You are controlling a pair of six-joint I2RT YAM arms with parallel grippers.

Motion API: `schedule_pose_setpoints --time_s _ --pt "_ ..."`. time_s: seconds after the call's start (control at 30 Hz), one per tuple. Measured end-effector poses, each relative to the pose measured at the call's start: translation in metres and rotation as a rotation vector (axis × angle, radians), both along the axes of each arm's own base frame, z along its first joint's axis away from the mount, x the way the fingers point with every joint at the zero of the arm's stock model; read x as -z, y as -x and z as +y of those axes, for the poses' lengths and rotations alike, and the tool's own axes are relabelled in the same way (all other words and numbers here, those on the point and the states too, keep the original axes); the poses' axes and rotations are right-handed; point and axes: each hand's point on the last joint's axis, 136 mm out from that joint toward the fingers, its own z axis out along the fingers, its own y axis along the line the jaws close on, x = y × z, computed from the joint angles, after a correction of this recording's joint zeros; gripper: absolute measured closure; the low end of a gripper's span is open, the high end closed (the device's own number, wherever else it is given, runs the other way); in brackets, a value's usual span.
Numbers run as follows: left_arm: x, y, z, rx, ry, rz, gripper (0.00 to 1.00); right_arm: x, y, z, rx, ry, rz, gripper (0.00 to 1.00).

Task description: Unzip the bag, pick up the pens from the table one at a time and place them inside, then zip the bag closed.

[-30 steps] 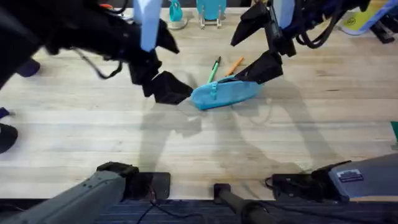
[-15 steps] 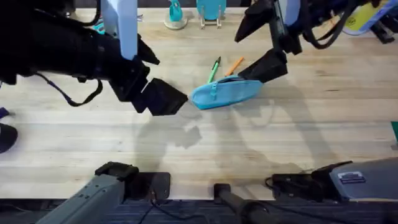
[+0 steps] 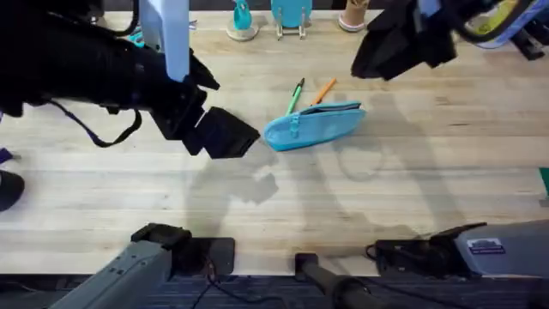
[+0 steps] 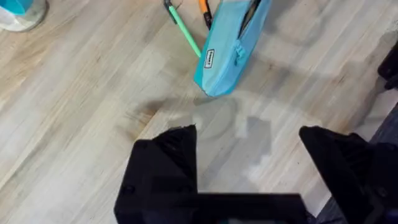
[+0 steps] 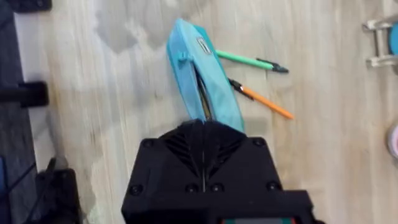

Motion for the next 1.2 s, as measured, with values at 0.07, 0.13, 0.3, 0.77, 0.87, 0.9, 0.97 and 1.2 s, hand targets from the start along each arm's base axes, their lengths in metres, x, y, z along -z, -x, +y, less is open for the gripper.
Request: schedule_pose_setpoints --time_s 0.07,0.13,0.3,0.77,0.87,0.9,0.97,1.2 --pt "0.0 0.0 0.0 0.0 0.0 0.0 0.005 -0.008 -0.001 -0.003 0.008 0.017 -0.018 0.971" --pt "0.0 0.0 0.0 0.0 0.0 0.0 0.006 -0.015 -0.002 -0.006 0.018 0.031 -0.035 0.971" --pt "0.0 0.0 0.0 0.0 0.0 0.0 0.005 -0.017 0.003 -0.019 0.007 0.126 -0.055 0.971" --pt "0.0 0.0 0.0 0.0 0.0 0.001 0.006 0.011 0.009 -0.011 -0.293 0.226 -0.074 0.971" --pt "0.0 0.0 0.0 0.0 0.0 0.001 0.006 0.011 0.009 -0.011 -0.314 0.227 -0.083 0.971" --pt "0.0 0.0 0.0 0.0 0.0 0.001 0.006 0.011 0.009 -0.011 -0.319 0.228 -0.085 0.971" --pt "0.0 0.0 0.0 0.0 0.0 0.001 0.006 0.011 0.009 -0.011 -0.323 0.228 -0.087 0.971" --pt "0.0 0.0 0.0 0.0 0.0 0.001 0.006 0.017 0.007 -0.011 -0.33 0.233 -0.063 0.971"
